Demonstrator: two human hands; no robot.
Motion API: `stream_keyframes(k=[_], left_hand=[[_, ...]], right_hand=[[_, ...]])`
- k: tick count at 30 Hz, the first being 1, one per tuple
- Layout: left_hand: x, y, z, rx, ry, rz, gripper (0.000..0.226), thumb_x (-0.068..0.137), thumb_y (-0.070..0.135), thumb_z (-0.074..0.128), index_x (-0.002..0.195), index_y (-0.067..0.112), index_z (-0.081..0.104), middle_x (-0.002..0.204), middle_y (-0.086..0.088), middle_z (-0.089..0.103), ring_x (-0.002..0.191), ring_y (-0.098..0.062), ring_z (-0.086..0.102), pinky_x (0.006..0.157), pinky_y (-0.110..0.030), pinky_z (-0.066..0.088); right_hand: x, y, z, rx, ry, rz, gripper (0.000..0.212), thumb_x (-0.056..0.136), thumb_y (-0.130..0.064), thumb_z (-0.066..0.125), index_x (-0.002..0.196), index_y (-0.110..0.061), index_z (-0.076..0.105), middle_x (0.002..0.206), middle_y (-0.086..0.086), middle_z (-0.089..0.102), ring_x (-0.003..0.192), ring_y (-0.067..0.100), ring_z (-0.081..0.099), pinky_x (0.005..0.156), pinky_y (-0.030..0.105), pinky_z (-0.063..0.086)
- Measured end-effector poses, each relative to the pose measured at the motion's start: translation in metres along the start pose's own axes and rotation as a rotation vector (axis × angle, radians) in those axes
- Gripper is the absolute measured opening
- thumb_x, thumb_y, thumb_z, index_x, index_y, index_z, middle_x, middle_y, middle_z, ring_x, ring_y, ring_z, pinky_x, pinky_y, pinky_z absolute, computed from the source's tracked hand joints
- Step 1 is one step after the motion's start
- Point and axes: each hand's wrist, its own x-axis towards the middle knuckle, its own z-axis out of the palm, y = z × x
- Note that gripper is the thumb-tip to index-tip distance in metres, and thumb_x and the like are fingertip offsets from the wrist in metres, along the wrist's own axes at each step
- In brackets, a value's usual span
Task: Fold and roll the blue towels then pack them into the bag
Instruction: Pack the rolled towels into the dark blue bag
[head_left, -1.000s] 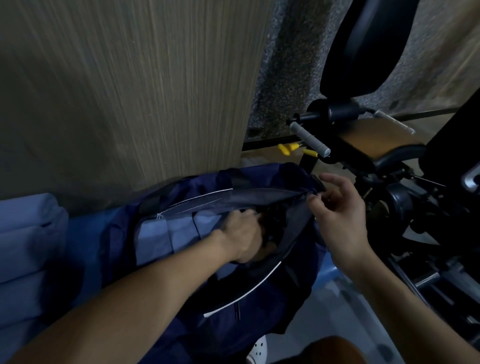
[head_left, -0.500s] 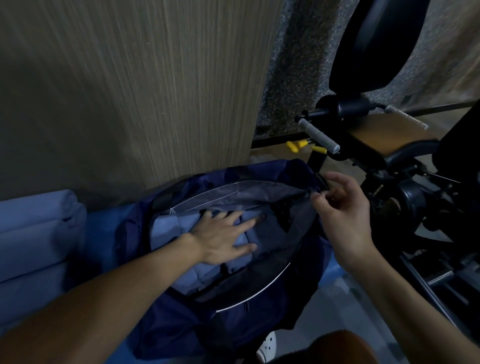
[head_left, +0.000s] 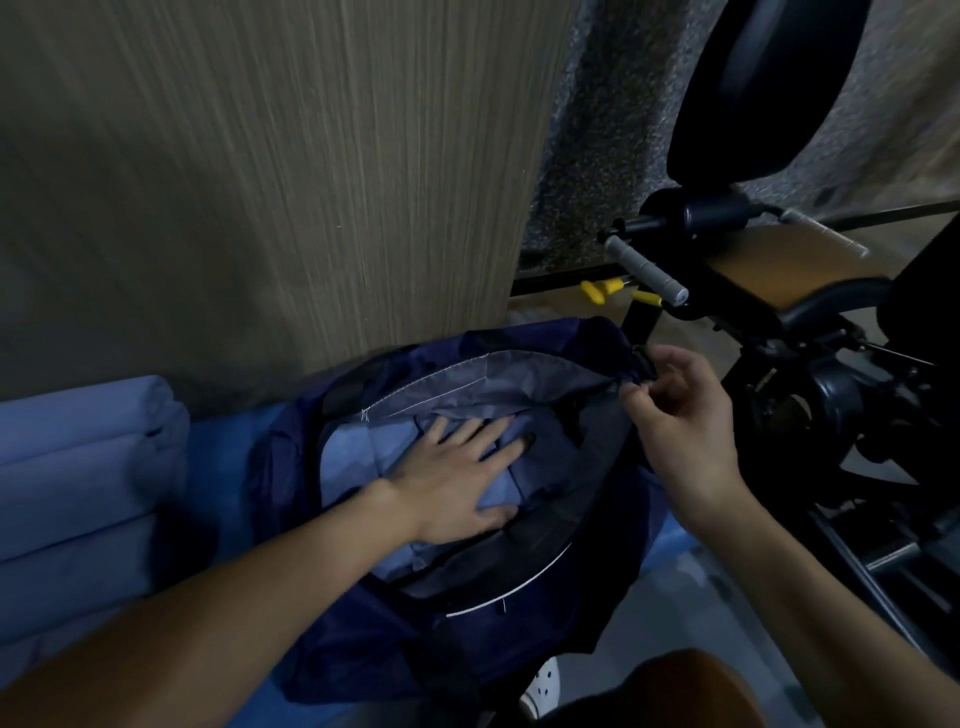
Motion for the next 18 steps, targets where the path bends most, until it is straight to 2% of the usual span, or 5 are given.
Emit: stream_keyframes(k=[4,8,12,15,18], left_hand=[[-0.027,0.0,-0.018,-0.162,0.045,0.016,0.062,0.099,0.059,0.023,0.155,0.033,0.011,0.163,0.004,0.005,0.15,-0.015,0.001,0.121,-0.038,0.004],[-0.064,-0.008,-0.044,-0.26,0.178,0.007,0.044,0.101,0.039,0.035,0.138,0.02,0.051,0.134,0.002,0.057,0.125,-0.015,0.049,0.103,-0.033,0.041],[-0.11,-0.037,-0.063,-0.246,0.31,-0.044,0.045,0.097,0.036,0.03,0.125,0.016,0.06,0.117,0.003,0.063,0.109,-0.016,0.056,0.09,-0.035,0.048],[-0.152,-0.06,-0.074,-0.192,0.408,-0.091,0.037,0.094,0.027,0.037,0.117,0.017,0.065,0.11,0.004,0.065,0.101,-0.017,0.058,0.084,-0.034,0.049],[-0.2,-0.085,-0.082,-0.15,0.452,-0.205,0.039,0.088,0.026,0.036,0.108,0.014,0.068,0.101,0.001,0.067,0.09,-0.022,0.061,0.077,-0.037,0.052]], right_hand=[[-0.007,-0.007,0.003,-0.087,0.016,0.032,0.029,0.091,-0.013,0.064,0.118,-0.018,0.053,0.077,0.0,0.055,0.07,0.011,0.054,0.069,0.031,0.047],[-0.021,-0.028,0.013,-0.211,0.099,-0.026,0.027,0.091,-0.019,0.063,0.116,-0.017,0.052,0.081,0.0,0.057,0.072,0.009,0.055,0.067,0.029,0.047],[-0.044,-0.06,0.052,-0.196,-0.035,-0.072,0.028,0.093,-0.018,0.061,0.119,-0.019,0.051,0.082,0.006,0.063,0.074,0.017,0.061,0.064,0.033,0.05],[-0.063,-0.081,0.094,-0.157,-0.126,-0.116,0.024,0.093,-0.012,0.059,0.115,-0.019,0.051,0.076,0.002,0.06,0.065,0.011,0.057,0.057,0.02,0.045],[-0.085,-0.095,0.142,-0.079,-0.252,-0.094,0.021,0.093,-0.008,0.059,0.11,-0.019,0.053,0.071,0.003,0.058,0.061,0.011,0.052,0.058,0.023,0.043]])
